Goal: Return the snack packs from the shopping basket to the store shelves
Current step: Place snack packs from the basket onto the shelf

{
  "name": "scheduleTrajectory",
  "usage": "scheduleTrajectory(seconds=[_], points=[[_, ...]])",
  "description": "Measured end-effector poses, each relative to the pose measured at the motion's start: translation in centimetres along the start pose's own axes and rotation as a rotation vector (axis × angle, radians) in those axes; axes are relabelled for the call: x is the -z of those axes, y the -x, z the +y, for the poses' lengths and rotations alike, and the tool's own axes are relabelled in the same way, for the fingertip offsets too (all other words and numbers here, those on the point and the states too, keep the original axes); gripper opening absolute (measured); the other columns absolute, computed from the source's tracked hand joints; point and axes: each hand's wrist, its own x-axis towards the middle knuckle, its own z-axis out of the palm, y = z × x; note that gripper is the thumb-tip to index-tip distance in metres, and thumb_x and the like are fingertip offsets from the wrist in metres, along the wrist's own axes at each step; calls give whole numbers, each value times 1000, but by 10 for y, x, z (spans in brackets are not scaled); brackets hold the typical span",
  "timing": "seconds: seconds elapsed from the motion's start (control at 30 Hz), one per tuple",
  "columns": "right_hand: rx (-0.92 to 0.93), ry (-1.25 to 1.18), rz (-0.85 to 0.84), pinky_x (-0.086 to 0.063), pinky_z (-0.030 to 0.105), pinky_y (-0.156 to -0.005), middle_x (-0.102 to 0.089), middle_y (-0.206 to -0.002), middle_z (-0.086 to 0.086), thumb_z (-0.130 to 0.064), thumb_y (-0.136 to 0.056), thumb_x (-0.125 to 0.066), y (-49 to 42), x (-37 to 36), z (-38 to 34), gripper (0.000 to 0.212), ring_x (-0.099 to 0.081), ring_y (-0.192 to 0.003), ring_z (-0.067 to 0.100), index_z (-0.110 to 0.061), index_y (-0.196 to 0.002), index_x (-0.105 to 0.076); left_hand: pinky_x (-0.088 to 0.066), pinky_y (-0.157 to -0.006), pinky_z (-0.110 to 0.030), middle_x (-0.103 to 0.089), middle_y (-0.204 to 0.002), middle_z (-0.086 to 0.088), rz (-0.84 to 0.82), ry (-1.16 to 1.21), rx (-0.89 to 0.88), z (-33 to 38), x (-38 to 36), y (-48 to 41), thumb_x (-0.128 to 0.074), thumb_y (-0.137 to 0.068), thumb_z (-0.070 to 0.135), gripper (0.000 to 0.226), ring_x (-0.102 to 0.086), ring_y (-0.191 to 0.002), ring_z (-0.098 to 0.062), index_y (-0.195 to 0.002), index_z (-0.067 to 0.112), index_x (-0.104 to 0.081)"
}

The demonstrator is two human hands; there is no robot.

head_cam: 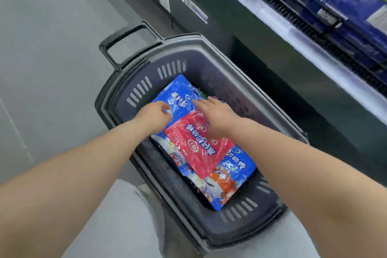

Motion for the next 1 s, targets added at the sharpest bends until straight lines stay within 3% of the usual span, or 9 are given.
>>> scheduleTrajectory(seconds=[0.1, 0.2, 0.3, 0.4, 0.53, 0.7, 0.83, 0.93, 1.0], points=[[28, 61, -25, 0, 43, -118, -17, -158, 4, -37, -58, -87, -17, -11, 1, 126, -5, -146, 24, -22, -151, -2, -43, -80, -25, -62, -122, -2, 56, 63, -23, -10, -9, -17, -55, -91, 27, 38, -61, -101, -22, -128, 18, -54], [55, 212, 47, -6, 45, -117, -37, -142, 9, -49, -50, -87, -9, -16, 2, 125, -26, -135, 29, -20, -149, -16, -45, -75, -26, -66, -115, -4, 67, 104, -68, -9, -13, -24, -52, -91, 20, 34, -63, -88, -22, -125, 16, -57], [78, 324, 128, -29, 38, -104, -49, -118, 8, -62, -45, -82, 10, -15, 6, 98, -39, -114, 28, -20, -128, -50, -50, -87, -34, -62, -122, -9, 12, 42, -60, -5, -15, -31, -52, -92, 17, 35, -64, -97, -29, -126, 12, -56], [85, 289, 129, -39, 35, -84, -53, -106, 4, -61, -53, -78, 31, -14, 15, 68, -42, -104, 24, -22, -106, -62, -46, -93, -32, -56, -132, -9, -67, -170, -60, 4, -17, -37, -56, -92, 26, 41, -58, -111, -28, -130, 10, -53], [84, 195, 139, -27, 32, -73, -55, -92, -2, -42, -62, -75, 58, -20, 27, 37, -47, -97, 23, -27, -91, -58, -45, -80, -33, -59, -123, -16, -115, -356, -11, 22, -26, -39, -63, -84, 47, 64, -58, -103, -31, -126, 1, -49], [7, 45, 114, -24, 35, -78, -43, -68, -9, -22, -73, -61, 76, -23, 28, 24, -51, -93, 23, -29, -96, -63, -40, -89, -32, -47, -136, -10, -184, -361, 65, 31, -36, -33, -71, -70, 59, 94, -48, -120, -28, -138, 4, -37], [-20, 71, 77, -25, 34, -82, -43, -62, -8, -17, -73, -59, 83, -29, 30, 10, -49, -89, 23, -25, -73, -55, -48, -81, -36, -60, -109, -6, -304, -149, 156, 29, -34, -31, -83, -63, 47, 78, -58, -95, -27, -121, 6, -51], [-77, 82, 65, -29, 35, -85, -42, -60, -7, -17, -73, -58, 88, -24, 29, 15, -52, -79, 22, -23, -64, -48, -48, -90, -40, -55, -125, -11, -283, -42, 155, 30, -26, -26, -80, -73, 32, 76, -55, -100, -28, -133, 5, -43], [-163, -16, 49, -32, 35, -80, -44, -60, -6, -16, -73, -58, 97, -11, 24, 23, -55, -79, 24, -22, -60, -40, -49, -90, -45, -57, -124, -13, -269, 118, 176, 34, -10, -17, -75, -79, 19, 57, -58, -105, -31, -127, 6, -46]])
